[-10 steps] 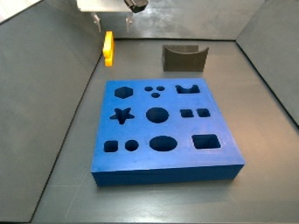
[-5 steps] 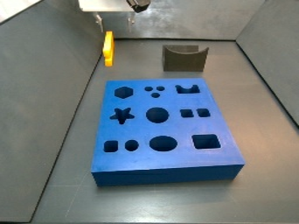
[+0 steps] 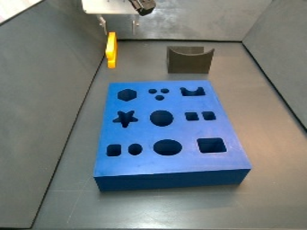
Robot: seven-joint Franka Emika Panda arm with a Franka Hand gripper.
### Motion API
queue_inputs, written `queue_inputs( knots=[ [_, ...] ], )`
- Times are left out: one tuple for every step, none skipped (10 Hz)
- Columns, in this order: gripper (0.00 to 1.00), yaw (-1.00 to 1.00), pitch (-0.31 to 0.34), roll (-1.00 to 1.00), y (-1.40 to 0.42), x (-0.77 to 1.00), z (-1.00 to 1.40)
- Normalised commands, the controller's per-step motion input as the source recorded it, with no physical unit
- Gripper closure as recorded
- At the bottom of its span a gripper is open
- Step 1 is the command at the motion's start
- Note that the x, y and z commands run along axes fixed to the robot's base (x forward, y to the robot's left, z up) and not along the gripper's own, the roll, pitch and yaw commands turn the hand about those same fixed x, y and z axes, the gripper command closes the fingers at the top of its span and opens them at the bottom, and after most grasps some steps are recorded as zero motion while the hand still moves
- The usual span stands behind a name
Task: Pick up the double-square object. Move up. Rotate the double-square object. Place the double-square object on the fixture. Regrasp the double-square object. Move to above the board. Insert the double-square object.
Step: Pick up the double-square object.
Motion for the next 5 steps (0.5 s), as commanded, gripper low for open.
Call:
queue_inputs(
  knots=[
    [0.00, 0.05, 0.000, 0.03, 0.00, 0.00, -1.00],
    [0.00, 0.03, 0.000, 0.00, 0.00, 0.05, -1.00],
    [0.00, 0.00, -0.017, 0.00, -0.02, 0.10, -1.00],
    [0.00, 0.00, -0.037, 0.00, -0.03, 0.13, -1.00],
    [0.00, 0.00, -0.046, 0.00, -0.03, 0.15, -1.00]
  ],
)
